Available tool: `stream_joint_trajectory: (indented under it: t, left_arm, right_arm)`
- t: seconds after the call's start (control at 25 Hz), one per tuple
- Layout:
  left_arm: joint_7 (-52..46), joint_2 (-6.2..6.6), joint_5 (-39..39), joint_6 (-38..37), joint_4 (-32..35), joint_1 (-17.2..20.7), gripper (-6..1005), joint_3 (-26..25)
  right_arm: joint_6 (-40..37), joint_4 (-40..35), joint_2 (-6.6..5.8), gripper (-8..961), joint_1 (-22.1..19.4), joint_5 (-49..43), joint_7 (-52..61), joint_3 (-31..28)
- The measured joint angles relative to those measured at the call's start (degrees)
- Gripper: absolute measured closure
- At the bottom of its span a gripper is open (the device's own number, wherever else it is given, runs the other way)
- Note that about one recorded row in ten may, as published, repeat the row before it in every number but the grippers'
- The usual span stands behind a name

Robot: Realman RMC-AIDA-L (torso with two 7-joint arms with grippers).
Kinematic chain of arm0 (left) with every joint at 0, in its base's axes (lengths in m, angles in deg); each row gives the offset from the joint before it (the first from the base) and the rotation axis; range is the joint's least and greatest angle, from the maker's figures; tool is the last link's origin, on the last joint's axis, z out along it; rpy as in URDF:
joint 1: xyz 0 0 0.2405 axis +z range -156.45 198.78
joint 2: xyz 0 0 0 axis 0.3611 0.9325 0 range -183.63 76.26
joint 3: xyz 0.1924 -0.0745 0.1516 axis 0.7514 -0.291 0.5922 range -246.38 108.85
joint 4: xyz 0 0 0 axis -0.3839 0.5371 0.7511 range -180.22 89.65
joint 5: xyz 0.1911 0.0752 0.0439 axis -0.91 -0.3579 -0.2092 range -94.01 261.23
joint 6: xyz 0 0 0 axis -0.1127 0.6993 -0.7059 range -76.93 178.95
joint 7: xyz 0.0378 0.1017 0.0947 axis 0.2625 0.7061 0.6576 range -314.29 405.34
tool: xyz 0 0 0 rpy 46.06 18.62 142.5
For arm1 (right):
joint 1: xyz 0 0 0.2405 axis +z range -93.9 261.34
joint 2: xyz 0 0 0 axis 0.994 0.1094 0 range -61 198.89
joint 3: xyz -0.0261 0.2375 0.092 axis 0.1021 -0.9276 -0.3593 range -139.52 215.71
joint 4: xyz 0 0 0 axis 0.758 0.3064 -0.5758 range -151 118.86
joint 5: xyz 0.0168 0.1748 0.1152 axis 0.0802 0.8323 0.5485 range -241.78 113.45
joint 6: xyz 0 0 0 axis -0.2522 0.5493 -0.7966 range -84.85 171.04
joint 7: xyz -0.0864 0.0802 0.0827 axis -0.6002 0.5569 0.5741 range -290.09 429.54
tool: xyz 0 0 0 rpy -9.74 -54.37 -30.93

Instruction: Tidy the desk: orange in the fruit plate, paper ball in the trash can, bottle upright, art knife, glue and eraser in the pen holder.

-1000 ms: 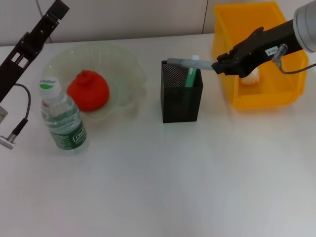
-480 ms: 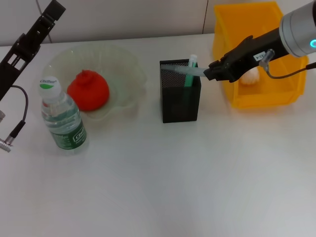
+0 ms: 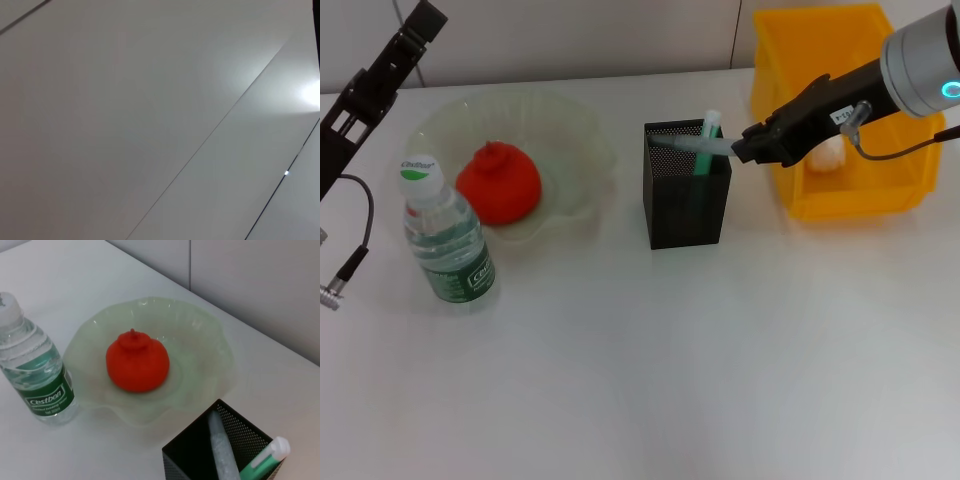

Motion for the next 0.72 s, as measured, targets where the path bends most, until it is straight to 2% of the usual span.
stream_joint_trajectory:
  t: [0.44, 0.72]
  left_arm:
    - [-0.2, 0.00, 0.0, -0.2, 0.1, 0.1, 185, 0.0]
    - [-0.5, 0.00, 0.0, -0.5, 0.1, 0.2, 185, 0.0]
  right_arm:
    - [-0.4, -2.9, 0.05, 808, -1.4, 0.1, 1.6, -0.6]
    - [-0.3, -3.3, 0.09, 676, -1.6, 0.4, 2.0, -0.2]
